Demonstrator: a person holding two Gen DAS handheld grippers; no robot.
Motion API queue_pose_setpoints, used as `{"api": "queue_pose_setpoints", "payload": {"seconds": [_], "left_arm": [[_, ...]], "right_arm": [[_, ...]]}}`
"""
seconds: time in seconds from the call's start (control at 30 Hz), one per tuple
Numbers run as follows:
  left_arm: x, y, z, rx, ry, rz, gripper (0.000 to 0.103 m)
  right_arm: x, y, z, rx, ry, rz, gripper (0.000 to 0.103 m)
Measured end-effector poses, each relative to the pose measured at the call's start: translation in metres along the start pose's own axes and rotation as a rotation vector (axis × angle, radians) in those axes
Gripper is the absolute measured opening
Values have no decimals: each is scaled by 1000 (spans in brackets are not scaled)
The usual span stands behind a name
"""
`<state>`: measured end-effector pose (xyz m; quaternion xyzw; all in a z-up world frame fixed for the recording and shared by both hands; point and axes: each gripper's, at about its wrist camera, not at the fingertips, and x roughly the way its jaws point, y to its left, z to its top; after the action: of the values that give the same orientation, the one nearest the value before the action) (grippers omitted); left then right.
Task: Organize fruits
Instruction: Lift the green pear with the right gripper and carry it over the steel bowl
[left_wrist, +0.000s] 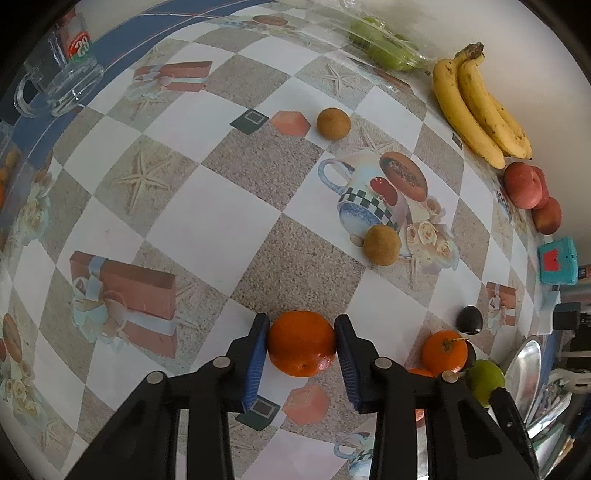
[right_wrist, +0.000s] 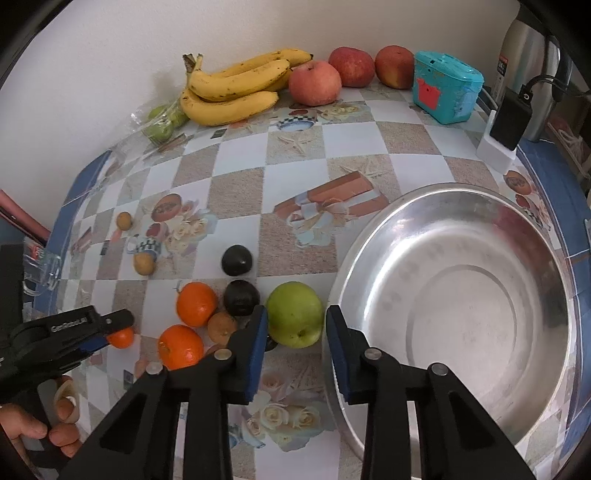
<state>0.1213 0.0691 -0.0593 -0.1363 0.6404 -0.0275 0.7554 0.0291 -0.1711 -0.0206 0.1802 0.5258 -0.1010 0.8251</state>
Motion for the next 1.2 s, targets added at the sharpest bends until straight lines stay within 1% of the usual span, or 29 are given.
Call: {"api": "queue_pose_setpoints", "payload": {"seconds": [0.37, 0.53, 0.6, 0.63, 1.0, 1.2], "left_arm": [[-2, -2, -1, 4, 14, -29, 39], [-4, -3, 0, -1, 13, -34, 39], [-5, 0, -1, 0, 14, -38, 39], [-5, -1, -1, 1, 13, -39, 39], [1, 0, 1, -7, 24, -47, 39], [1, 0, 1, -10, 29, -53, 39]], "right_arm": [[2, 8, 0, -48, -3, -37, 34], [0, 8, 2, -43, -12, -10, 33], [-1, 10, 2, -54, -19, -15, 28], [-1, 10, 3, -58, -26, -14, 27], [2, 8, 17, -68, -91, 27, 27], [7, 11, 21, -85, -105, 35, 30]]}}
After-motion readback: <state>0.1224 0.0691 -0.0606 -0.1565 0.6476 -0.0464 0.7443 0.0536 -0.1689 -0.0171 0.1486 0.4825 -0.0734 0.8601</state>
